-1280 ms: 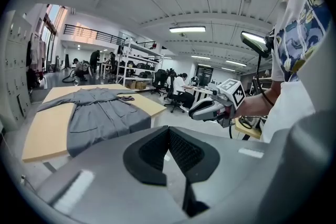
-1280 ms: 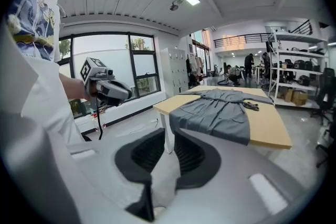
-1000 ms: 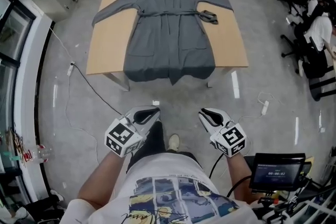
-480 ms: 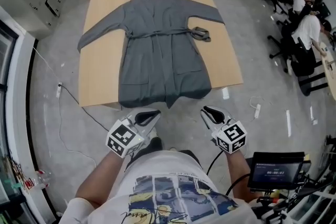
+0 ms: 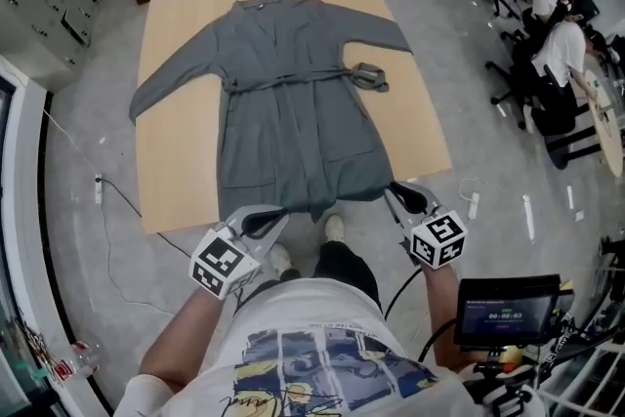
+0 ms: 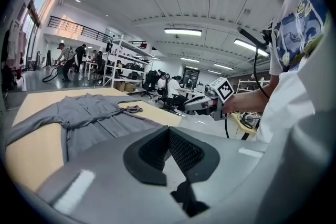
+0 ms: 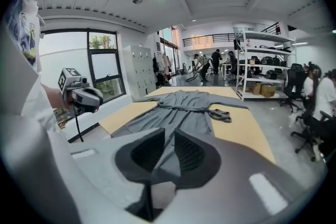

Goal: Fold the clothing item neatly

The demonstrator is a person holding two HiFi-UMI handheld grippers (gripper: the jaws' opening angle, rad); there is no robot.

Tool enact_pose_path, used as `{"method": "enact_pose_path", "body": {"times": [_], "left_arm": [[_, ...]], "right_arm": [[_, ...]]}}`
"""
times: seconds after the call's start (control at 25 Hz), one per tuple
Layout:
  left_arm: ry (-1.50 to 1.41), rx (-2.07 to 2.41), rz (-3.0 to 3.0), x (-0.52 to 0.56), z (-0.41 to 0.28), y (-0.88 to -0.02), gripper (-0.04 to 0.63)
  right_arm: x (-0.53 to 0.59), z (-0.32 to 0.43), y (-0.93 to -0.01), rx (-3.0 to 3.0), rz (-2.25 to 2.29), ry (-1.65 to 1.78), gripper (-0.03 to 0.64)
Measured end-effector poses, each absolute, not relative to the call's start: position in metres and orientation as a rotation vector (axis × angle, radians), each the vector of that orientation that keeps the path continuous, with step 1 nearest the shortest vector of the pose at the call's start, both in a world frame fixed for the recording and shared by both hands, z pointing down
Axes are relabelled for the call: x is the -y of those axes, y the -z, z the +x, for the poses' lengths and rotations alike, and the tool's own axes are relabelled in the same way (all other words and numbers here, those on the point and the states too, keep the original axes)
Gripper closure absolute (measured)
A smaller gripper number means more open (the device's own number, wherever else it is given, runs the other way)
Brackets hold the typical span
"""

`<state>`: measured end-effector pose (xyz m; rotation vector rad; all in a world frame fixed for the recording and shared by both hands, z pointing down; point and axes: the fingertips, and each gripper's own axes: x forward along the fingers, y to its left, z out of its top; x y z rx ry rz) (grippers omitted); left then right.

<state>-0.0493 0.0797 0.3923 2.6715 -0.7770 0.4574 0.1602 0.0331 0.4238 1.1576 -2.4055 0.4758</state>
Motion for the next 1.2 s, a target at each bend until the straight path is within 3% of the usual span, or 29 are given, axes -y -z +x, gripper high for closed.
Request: {"method": "enact_pose_path", "body": {"times": [1.2], "left_arm": [[-0.601, 1.068, 2.42, 0.113, 0.004, -0.409, 0.588]], "right_arm": [[0.38, 0.365, -0.549, 2.232, 1.357, -0.751, 0.472]]}}
